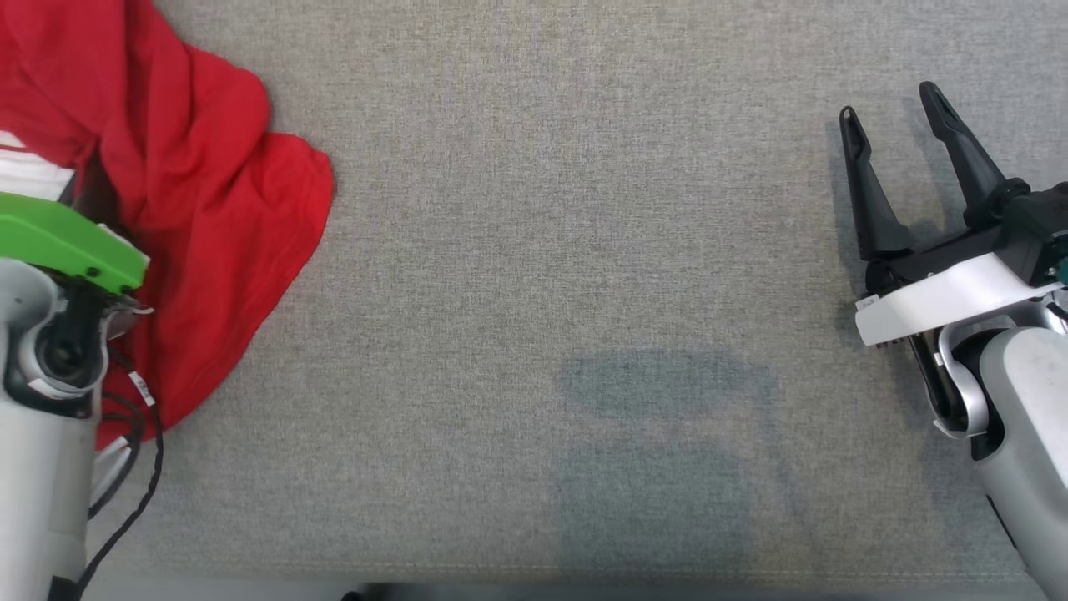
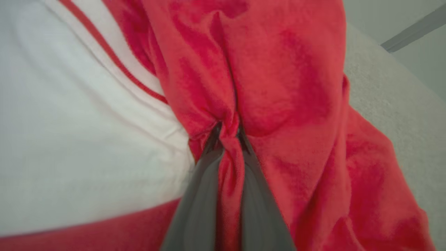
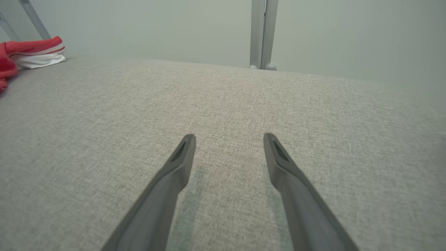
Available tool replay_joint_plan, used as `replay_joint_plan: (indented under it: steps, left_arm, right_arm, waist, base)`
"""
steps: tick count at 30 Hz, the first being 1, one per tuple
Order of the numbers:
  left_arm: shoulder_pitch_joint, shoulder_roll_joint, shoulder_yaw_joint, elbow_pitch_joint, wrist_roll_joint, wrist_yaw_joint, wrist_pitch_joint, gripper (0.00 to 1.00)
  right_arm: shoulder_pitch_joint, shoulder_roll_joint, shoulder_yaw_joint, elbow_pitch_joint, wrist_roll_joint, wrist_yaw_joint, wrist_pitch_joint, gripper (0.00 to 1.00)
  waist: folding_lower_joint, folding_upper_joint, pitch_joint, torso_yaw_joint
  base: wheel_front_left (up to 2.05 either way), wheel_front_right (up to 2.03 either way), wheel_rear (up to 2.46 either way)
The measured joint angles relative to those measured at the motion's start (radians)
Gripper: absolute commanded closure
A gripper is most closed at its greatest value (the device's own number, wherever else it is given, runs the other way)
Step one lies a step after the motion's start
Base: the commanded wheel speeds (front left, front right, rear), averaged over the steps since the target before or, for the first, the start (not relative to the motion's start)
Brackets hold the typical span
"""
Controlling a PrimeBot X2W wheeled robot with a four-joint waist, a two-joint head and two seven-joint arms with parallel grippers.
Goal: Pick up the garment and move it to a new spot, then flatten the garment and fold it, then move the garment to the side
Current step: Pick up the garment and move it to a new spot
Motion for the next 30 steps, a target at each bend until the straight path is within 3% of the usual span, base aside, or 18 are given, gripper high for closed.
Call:
replay_joint_plan:
  steps: [4,13,14,19,23,29,30]
  left_arm:
    - [-0.009,-0.017,-0.065,-0.028,0.044,-0.045,-0.008,1.00]
    - [-0.033,-0.151,-0.312,-0.111,0.124,-0.157,0.028,1.00]
    - [-0.033,-0.184,-0.380,-0.119,0.153,-0.178,0.047,1.00]
    - [-0.023,-0.268,-0.531,-0.133,0.170,-0.196,0.100,1.00]
    - [-0.001,-0.304,-0.593,-0.134,0.170,-0.198,0.122,1.00]
    - [0.041,-0.294,-0.657,-0.118,0.169,-0.199,0.139,1.00]
    - [0.048,-0.292,-0.659,-0.114,0.169,-0.199,0.138,0.67]
  right_arm:
    - [0.000,0.020,0.006,0.021,0.007,0.000,-0.013,0.00]
    - [0.002,0.063,0.025,0.075,0.023,0.009,-0.032,0.00]
    - [0.003,0.069,0.029,0.084,0.026,0.009,-0.038,0.00]
    - [0.004,0.084,0.039,0.105,0.028,0.012,-0.040,0.00]
    - [0.011,0.089,0.041,0.117,0.028,0.012,-0.047,0.00]
    - [0.039,0.093,0.061,0.135,0.028,0.019,-0.047,0.00]
    - [0.045,0.093,0.065,0.136,0.028,0.022,-0.047,0.00]
  waist:
    - [0.0000,0.0000,-0.025,-0.006]
    - [0.0000,0.0000,-0.101,-0.025]
    - [-0.0001,0.0000,-0.120,-0.032]
    - [-0.0001,0.0000,-0.168,-0.058]
    - [-0.0002,0.0000,-0.196,-0.080]
    - [-0.0001,0.0000,-0.251,-0.132]
    - [-0.0002,0.0000,-0.260,-0.141]
  base:
    - [0.00,0.00,0.00]
    - [0.00,0.00,0.00]
    - [0.00,0.00,0.00]
    - [0.00,0.00,0.00]
    - [0.00,0.00,0.00]
    - [0.00,0.00,0.00]
    - [0.00,0.00,0.00]
